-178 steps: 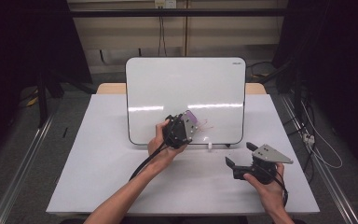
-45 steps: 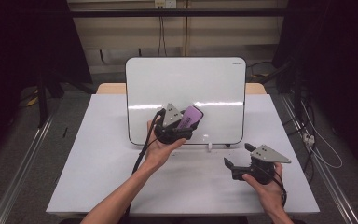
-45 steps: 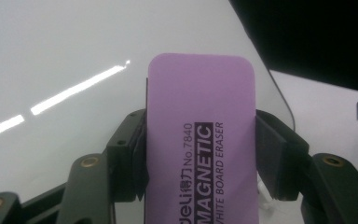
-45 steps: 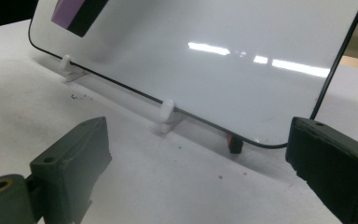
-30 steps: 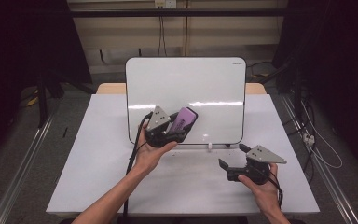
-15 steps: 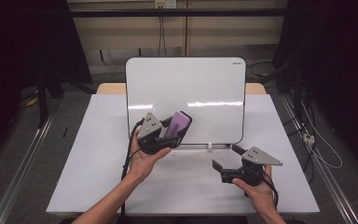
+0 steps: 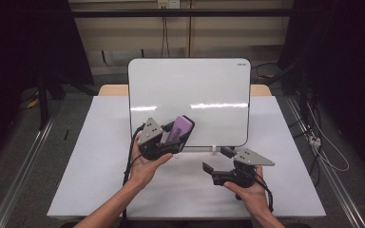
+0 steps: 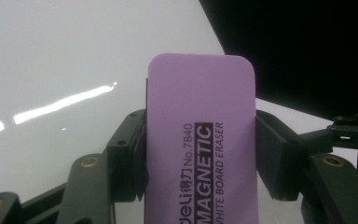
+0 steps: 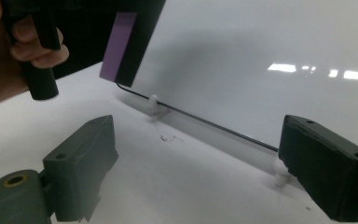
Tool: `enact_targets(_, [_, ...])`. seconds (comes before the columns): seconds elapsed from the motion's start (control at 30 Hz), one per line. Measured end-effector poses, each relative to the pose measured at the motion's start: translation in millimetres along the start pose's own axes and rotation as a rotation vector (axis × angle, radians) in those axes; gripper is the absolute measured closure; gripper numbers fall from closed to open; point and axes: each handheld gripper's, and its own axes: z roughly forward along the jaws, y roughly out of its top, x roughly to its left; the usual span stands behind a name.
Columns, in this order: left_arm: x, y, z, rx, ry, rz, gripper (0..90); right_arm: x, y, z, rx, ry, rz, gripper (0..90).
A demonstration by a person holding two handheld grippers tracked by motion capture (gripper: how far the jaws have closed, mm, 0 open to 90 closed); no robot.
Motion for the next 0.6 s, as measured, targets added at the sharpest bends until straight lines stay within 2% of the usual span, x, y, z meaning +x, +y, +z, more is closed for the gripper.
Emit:
enact_targets(0.27, [-2.3,-0.2,-1.8,-0.003,-0.007,-0.004,41.1,10.6,4.1,15.6,-0.008,0.049,0.029,13.4])
enact_targets(0.37, [-2.7,0.9,-6.7,-0.004,0.003,-0.029,41.1,13.8,7.0,18.7,-0.018,0.058,0.026,14.1])
enact_targets(0.47, [-2.9,3.4,-11.9,-0.007,0.017,-0.009,41.1,18.8,12.2,19.7,-0.04,0.074,0.019,15.0])
enact_targets(0.6, [-0.3,1.2,-14.3,-0.02,0.027,-0.034,41.1,24.0,14.2,25.3,-0.044,0.081,0.022,16.2])
